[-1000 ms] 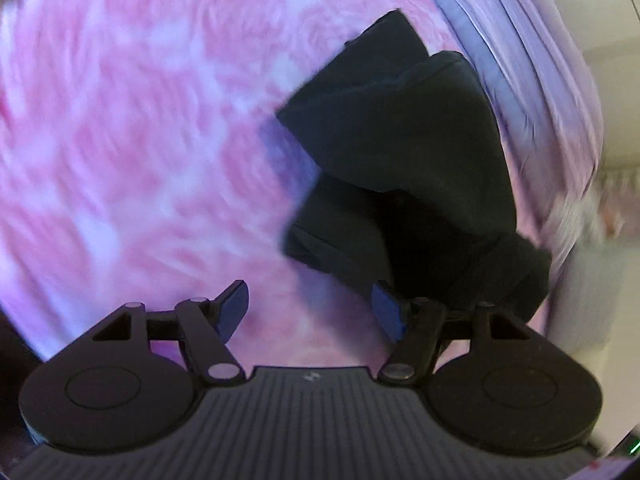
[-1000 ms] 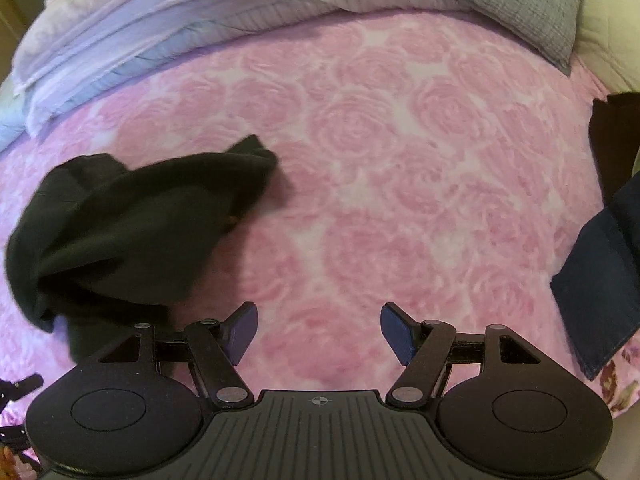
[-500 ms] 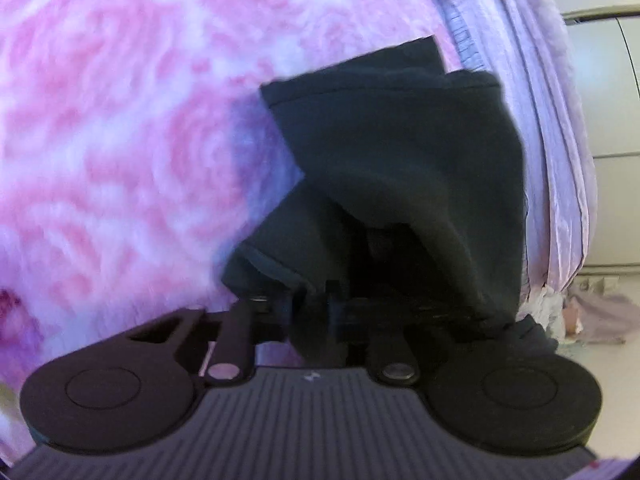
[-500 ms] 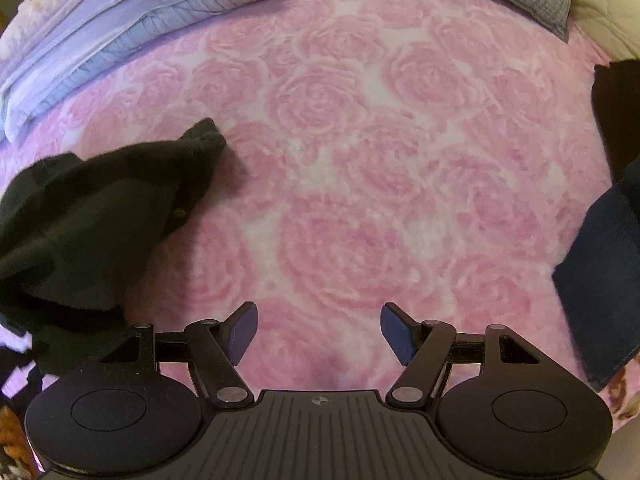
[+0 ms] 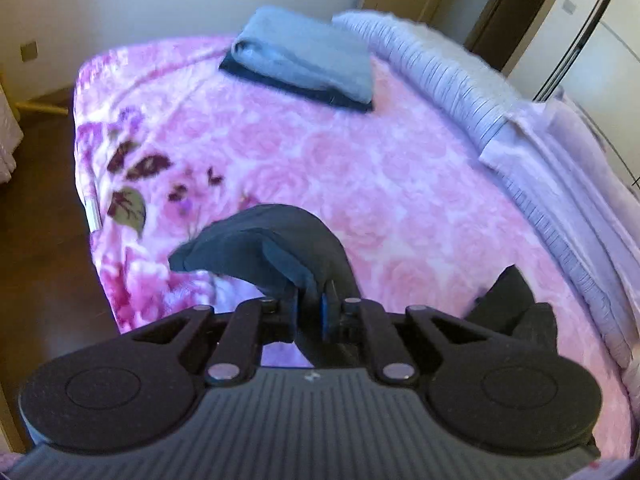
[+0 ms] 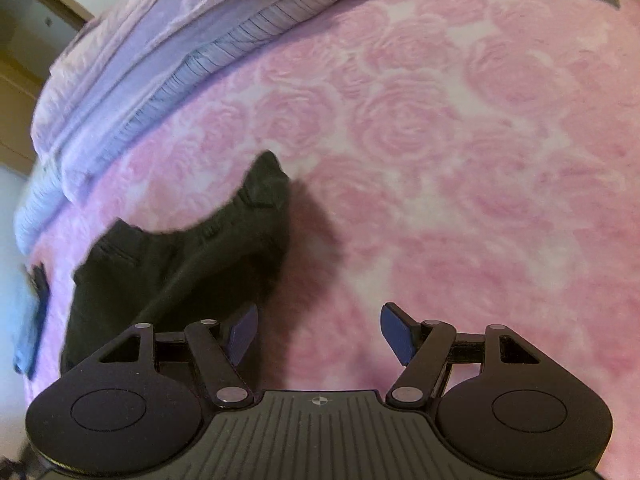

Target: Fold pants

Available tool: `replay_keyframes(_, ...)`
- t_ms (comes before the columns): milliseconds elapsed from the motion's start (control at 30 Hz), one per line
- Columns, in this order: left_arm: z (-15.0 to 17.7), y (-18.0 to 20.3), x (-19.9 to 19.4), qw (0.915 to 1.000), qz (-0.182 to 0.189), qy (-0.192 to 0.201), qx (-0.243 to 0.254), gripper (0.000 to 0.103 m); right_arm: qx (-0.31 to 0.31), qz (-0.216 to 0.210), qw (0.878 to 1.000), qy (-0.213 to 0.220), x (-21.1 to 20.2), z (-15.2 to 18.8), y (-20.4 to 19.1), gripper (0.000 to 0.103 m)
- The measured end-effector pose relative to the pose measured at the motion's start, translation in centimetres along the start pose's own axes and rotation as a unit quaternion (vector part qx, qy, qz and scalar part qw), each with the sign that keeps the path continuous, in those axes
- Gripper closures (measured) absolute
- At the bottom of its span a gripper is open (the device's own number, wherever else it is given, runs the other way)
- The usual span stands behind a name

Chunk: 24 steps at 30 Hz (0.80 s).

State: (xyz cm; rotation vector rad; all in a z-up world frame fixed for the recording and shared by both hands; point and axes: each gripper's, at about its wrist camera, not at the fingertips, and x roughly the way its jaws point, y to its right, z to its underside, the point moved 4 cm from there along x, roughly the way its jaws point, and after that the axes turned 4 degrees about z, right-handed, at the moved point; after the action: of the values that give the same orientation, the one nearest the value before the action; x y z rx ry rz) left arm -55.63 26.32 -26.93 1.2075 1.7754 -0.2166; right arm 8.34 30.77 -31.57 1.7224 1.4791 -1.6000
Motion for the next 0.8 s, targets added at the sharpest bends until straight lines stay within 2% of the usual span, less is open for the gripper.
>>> replay_keyframes(100, 1.6, -1.4, 1.7, 0.9995, -0.007, -0.027, -0.015, 0.095, 0.02, -0.026, 0.999, 0.022, 1.8, -2.1, -0.5, 0.038)
replay_keyframes(200, 3.1, -2.5, 3.3, 0.999, -0.022, -0.036, -0.018, 0.095, 0.042, -0.056, 0.997, 0.034, 4.2, -5.3, -1.0, 0.038)
replay_keyframes(333, 3.6, -3.9, 4.2, 0.9978, -0.035, -0.051, -0.022, 0.095, 0.05, -0.05, 0.997, -0.013, 9.7, -8.8, -1.2, 0.037)
replay_keyframes(433, 3.3, -3.6, 4.3, 0.9975, -0.034, -0.061, -0.01, 0.095, 0.056, -0.084, 0.992, -0.077, 13.1, -9.0, -1.4, 0.038)
replay_keyframes(467, 2.9, -3.3, 4.5, 0.9975, -0.032, -0.062, -0.001, 0.095, 0.055, -0.093, 0.99, -0.09, 13.6, -8.8, -1.8, 0.059)
replay_keyframes(500, 2.6, -2.9, 4.7, 0.9977, -0.028, -0.062, 0.005, 0.096, 0.043, -0.116, 0.988, -0.09, 13.6, -8.6, -2.6, 0.087)
replay_keyframes(533, 2.0, -2.4, 4.9, 0.9978, -0.023, -0.061, 0.015, 0.096, 0.031, -0.113, 0.989, -0.086, 13.3, -8.6, -3.4, 0.093)
replay_keyframes(600, 0.8, -1.4, 5.4, 0.9975, -0.017, -0.061, 0.033, 0.096, 0.011, -0.115, 0.991, -0.067, 11.6, -8.6, -5.3, 0.094)
replay_keyframes(700, -2.0, 0.5, 6.6, 0.9965, 0.0, -0.065, 0.053, 0.096, 0.048, -0.16, 0.985, -0.029, 7.3, -9.8, -8.5, 0.097)
replay_keyframes(800, -6.0, 3.1, 7.7, 0.9958, 0.019, -0.053, 0.072, 0.096, 0.084, -0.207, 0.974, 0.045, 1.8, -12.3, -12.3, 0.098)
